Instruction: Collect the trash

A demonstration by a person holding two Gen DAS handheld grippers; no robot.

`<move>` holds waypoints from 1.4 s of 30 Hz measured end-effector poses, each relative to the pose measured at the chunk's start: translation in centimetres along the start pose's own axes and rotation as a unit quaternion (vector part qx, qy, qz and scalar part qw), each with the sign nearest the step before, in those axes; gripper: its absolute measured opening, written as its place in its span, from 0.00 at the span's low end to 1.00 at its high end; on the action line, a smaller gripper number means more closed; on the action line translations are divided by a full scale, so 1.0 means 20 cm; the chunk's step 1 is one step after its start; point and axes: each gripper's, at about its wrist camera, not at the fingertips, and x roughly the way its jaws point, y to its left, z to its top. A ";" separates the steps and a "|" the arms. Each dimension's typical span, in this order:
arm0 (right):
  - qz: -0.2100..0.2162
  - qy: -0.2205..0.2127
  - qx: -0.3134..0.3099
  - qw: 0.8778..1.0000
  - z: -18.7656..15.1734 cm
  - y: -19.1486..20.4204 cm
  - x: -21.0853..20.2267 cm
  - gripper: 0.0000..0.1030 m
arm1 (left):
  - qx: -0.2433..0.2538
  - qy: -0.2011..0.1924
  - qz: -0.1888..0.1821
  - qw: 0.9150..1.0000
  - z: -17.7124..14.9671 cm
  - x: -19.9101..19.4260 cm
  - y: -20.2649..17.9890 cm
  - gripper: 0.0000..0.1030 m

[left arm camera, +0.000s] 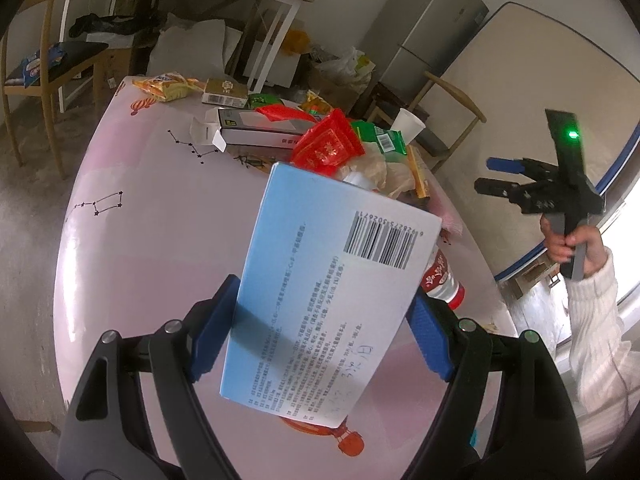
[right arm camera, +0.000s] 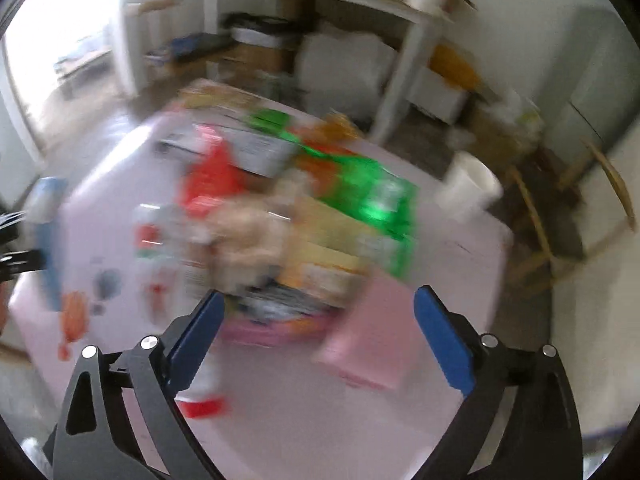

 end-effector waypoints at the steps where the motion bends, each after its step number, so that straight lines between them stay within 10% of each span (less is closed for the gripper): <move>1: -0.002 0.020 0.018 1.000 -0.01 -0.06 0.06 0.91 | -0.001 0.001 -0.002 1.000 0.00 0.02 0.00 0.74; 9: -0.022 0.147 0.120 0.982 -0.13 -0.27 0.59 0.91 | -0.008 0.007 -0.007 1.000 -0.01 0.07 -0.01 0.74; 18: 0.040 0.104 0.178 0.978 -0.29 -0.34 0.58 0.77 | 0.015 0.010 0.003 1.000 -0.01 0.03 -0.10 0.74; 32: 0.091 -0.021 0.267 0.959 -0.78 -0.51 -0.21 0.77 | 0.066 -0.006 -0.026 0.997 -0.07 -0.23 -0.48 0.73; 37: 0.074 -0.092 0.277 0.954 -1.21 -0.38 -0.66 0.78 | 0.116 0.007 -0.095 0.989 -0.20 -0.25 -0.84 0.73; 42: 0.035 -0.017 0.317 0.948 -1.80 -0.17 -0.63 0.79 | 0.170 0.047 -0.169 0.970 -0.38 -0.13 -1.22 0.73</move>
